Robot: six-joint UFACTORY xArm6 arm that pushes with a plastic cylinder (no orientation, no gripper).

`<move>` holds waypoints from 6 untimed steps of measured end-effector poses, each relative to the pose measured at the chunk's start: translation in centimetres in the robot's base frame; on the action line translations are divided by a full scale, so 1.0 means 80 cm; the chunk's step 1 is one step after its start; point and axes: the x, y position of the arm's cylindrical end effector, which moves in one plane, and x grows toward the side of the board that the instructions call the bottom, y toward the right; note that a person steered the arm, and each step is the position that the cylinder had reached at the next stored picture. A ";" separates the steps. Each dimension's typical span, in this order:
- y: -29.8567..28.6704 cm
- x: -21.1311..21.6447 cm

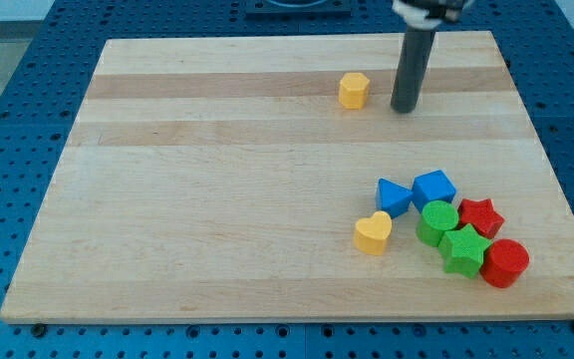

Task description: Move the yellow hexagon diagonal to the yellow heart

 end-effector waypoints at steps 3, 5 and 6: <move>-0.169 0.089; -0.178 0.099; -0.185 0.055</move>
